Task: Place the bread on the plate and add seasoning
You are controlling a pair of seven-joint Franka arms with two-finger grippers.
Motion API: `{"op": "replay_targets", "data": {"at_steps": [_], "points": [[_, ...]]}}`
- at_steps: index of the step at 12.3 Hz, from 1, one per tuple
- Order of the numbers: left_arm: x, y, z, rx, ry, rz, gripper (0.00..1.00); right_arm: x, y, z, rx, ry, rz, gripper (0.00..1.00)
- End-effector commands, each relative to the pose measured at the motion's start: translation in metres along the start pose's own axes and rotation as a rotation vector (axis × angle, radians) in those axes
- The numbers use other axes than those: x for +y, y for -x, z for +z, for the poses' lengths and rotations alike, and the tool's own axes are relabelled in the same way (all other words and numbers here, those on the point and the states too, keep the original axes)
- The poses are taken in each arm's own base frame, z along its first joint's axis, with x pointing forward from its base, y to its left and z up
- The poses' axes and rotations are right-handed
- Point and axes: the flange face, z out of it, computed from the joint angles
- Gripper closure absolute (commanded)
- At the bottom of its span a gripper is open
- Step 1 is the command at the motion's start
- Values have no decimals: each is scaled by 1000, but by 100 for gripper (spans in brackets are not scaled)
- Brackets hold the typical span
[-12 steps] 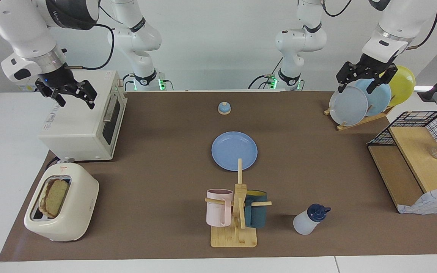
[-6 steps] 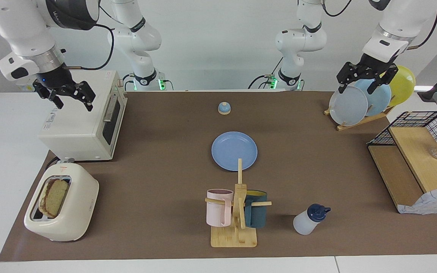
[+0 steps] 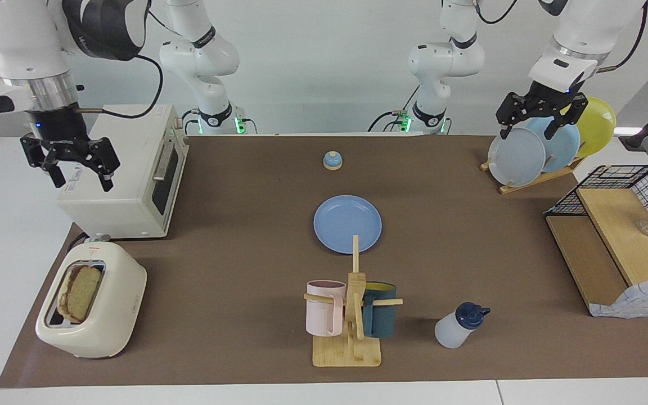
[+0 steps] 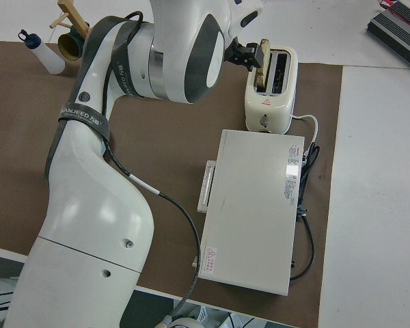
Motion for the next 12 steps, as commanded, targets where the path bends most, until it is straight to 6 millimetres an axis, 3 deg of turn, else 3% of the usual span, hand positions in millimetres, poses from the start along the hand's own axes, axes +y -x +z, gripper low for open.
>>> {"op": "replay_targets", "data": {"at_steps": [1, 3, 6, 7, 9, 11, 12], "points": [[8, 11, 19, 99, -22, -25, 0, 16, -10, 59, 80, 15, -42, 0], [23, 11, 43, 223, -14, -44, 0, 28, -19, 98, 138, 24, -4, 0], [60, -2, 93, 379, 34, -75, 0, 32, -29, 136, 169, 5, 5, 0], [70, -7, 117, 423, 50, -68, 0, 28, -29, 141, 171, 2, 5, 8], [83, -20, 163, 495, 76, -53, 0, 25, -29, 143, 177, -1, 4, 35], [102, -42, 215, 566, 115, -43, 0, 23, -28, 146, 171, -2, -5, 48], [107, -50, 237, 591, 127, -39, 0, 23, -26, 149, 164, -1, -21, 69]]}}
